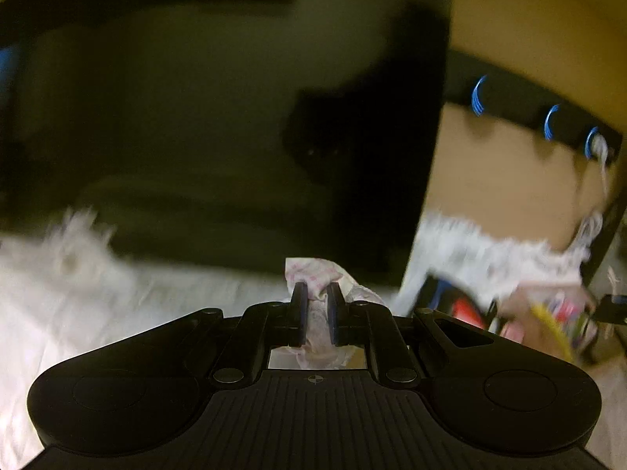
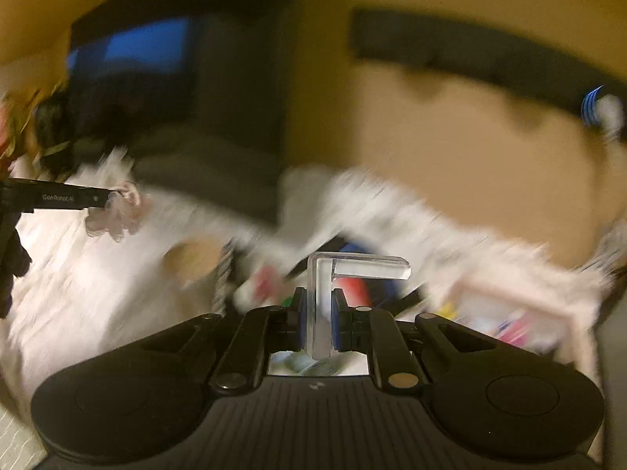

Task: Organize soft objects
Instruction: 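Grasp the clear plastic stand with the right gripper while the left gripper holds the lace, then carry lace and stand over the pink box and open both grippers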

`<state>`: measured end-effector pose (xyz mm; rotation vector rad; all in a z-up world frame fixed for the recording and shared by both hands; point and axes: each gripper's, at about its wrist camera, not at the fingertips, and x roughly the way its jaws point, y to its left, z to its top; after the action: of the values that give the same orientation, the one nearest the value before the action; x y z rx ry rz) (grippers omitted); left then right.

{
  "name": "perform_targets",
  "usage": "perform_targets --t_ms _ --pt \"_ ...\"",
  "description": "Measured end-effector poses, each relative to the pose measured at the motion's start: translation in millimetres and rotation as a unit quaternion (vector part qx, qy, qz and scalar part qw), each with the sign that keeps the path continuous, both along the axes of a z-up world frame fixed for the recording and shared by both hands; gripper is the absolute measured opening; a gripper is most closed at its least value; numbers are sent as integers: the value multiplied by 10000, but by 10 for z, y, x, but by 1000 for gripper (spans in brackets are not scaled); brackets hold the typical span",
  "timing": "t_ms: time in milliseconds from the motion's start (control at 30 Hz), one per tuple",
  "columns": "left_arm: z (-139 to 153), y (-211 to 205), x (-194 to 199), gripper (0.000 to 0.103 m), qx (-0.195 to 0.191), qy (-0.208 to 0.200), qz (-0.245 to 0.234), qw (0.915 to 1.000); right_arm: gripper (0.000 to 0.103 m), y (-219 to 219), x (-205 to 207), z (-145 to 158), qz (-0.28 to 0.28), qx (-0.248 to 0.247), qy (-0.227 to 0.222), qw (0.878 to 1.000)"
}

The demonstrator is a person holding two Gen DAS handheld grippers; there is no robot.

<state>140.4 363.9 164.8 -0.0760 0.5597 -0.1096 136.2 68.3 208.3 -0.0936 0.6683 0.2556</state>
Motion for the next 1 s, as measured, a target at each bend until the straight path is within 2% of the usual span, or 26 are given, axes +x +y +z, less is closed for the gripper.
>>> perform_targets --t_ms 100,233,333,433,567,900,1000 --pt "256 -235 227 13 -24 -232 -147 9996 12 -329 17 166 -353 -59 -297 9989" --pt "480 -729 435 13 22 -412 -557 9976 12 -736 -9 279 -784 -146 -457 9958" --pt "577 -1118 491 13 62 -500 -883 9948 12 -1049 -51 316 -1036 -153 -503 9932" --pt "616 -1484 529 13 -125 -500 -1207 9914 12 -1294 -98 327 -1172 -156 -470 9919" --pt "576 -1888 521 13 -375 -400 -1553 9863 12 -1539 -154 304 -1303 -119 -436 9904" --pt "319 -2917 529 15 -493 -35 -2359 9705 12 -2063 -328 193 -1566 97 -369 9869" --pt "194 -3109 651 21 -764 346 -2455 9658 12 -2178 -366 127 -1611 218 -296 9862"
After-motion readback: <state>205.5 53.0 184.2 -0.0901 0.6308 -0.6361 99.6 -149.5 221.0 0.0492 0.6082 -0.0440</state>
